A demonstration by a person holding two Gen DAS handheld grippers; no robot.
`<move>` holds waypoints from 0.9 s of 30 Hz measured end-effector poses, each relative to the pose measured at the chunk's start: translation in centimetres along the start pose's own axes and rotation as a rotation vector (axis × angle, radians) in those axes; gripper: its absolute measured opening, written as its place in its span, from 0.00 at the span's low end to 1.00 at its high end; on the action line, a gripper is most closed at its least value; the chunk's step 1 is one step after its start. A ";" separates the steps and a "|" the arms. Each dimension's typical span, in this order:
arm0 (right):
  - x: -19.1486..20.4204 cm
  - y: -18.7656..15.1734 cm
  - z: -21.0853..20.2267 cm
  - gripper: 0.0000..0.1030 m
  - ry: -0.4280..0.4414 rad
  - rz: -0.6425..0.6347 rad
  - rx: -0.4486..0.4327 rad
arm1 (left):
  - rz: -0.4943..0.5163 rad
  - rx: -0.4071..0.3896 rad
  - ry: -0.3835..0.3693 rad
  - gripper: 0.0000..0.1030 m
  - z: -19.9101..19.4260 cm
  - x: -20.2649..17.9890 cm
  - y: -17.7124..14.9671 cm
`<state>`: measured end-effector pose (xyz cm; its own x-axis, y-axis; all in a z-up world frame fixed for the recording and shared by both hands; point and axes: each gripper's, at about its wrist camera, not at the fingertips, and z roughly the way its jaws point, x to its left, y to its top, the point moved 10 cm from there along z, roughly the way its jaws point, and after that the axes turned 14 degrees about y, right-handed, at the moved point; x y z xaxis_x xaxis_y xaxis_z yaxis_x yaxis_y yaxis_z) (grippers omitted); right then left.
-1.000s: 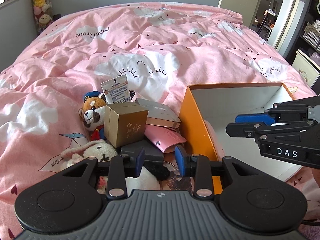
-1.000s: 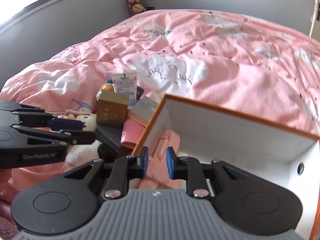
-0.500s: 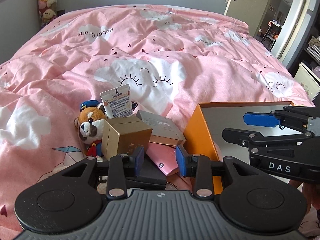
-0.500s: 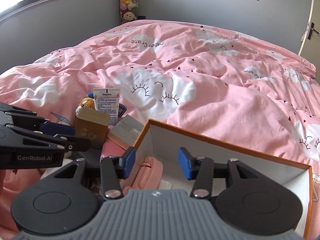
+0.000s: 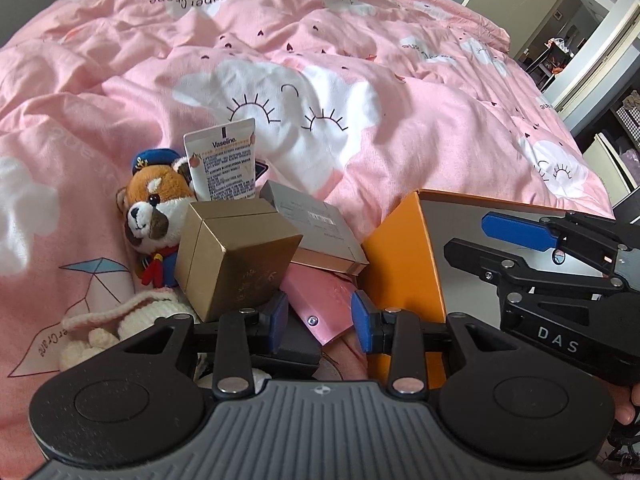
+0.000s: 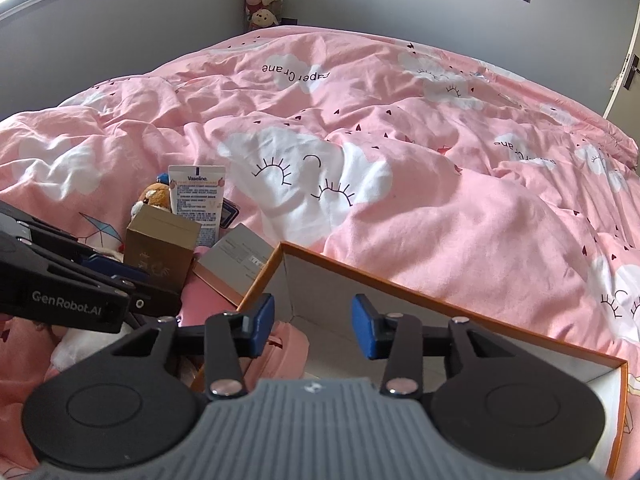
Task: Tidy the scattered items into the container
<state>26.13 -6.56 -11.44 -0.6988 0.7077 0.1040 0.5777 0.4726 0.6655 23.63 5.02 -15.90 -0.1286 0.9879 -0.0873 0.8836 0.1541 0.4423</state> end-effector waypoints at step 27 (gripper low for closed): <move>-1.8 0.3 1.0 0.42 0.043 0.036 0.035 | -0.048 0.109 0.035 0.30 5.1 -0.7 1.3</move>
<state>27.95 -7.15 -12.18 -0.6946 0.7015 0.1595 0.6165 0.4662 0.6345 27.19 4.47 -19.81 -0.1864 0.9797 -0.0737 0.9193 0.2004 0.3386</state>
